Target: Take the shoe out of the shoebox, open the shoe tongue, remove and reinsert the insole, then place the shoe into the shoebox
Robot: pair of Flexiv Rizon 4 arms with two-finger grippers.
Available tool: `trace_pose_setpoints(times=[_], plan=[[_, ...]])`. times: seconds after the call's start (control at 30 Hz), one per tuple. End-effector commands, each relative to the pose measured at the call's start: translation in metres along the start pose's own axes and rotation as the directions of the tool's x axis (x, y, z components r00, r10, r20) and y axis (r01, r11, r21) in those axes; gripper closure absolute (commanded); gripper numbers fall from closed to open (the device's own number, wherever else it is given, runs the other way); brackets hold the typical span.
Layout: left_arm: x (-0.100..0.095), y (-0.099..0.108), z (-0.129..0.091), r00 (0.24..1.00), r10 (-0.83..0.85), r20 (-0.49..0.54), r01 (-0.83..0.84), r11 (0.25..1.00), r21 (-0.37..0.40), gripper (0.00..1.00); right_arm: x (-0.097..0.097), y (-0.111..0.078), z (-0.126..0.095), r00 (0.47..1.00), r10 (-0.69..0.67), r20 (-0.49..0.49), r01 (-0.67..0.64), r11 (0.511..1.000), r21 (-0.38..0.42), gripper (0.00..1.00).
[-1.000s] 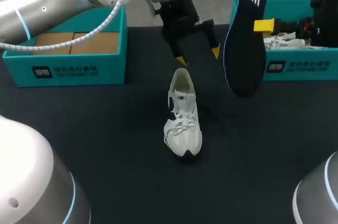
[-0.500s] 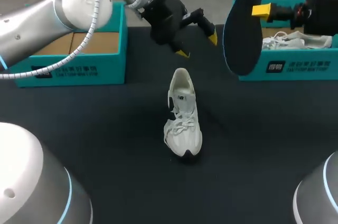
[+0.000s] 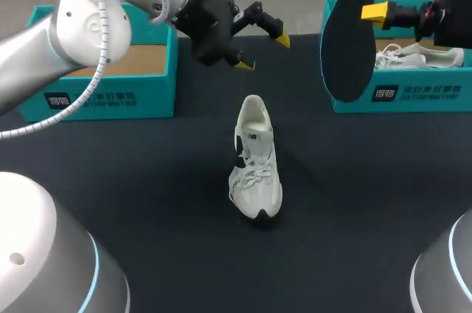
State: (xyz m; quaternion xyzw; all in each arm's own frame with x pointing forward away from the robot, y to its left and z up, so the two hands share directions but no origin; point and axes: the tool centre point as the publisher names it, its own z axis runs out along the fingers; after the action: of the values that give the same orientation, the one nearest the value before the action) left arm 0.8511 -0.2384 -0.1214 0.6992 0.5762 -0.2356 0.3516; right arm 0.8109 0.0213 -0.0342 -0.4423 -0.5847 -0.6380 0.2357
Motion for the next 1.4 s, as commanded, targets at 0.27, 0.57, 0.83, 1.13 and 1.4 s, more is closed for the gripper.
trace_pose_setpoints(times=[0.27, 0.57, 0.83, 1.13, 1.4], plan=[[0.004, -0.007, -0.005, 1.0, 0.017, -0.002, -0.017, 1.0, -0.018, 0.0, 0.007, -0.005, -0.002, 0.999, -0.01, 0.032, 0.01, 1.0, -0.019, 1.0], [0.001, -0.005, -0.013, 0.993, -0.005, 0.116, 0.015, 0.997, -0.08, 0.0, 0.007, -0.004, -0.002, 0.999, 0.014, 0.039, -0.014, 1.0, -0.021, 1.0], [-0.02, 0.002, -0.045, 0.957, 0.067, 0.284, 0.007, 0.968, -0.252, 0.0, 0.002, 0.015, 0.003, 0.982, 0.188, 0.03, -0.186, 0.982, -0.043, 1.0], [-0.041, 0.002, -0.073, 0.91, 0.112, 0.398, 0.051, 0.924, -0.378, 0.0, -0.006, 0.044, 0.009, 0.963, 0.257, 0.076, -0.26, 0.965, 0.023, 1.0], [-0.059, -0.001, -0.089, 0.856, 0.168, 0.49, 0.053, 0.912, -0.407, 0.0, -0.019, 0.059, 0.018, 0.933, 0.338, 0.124, -0.346, 0.936, 0.058, 1.0]])
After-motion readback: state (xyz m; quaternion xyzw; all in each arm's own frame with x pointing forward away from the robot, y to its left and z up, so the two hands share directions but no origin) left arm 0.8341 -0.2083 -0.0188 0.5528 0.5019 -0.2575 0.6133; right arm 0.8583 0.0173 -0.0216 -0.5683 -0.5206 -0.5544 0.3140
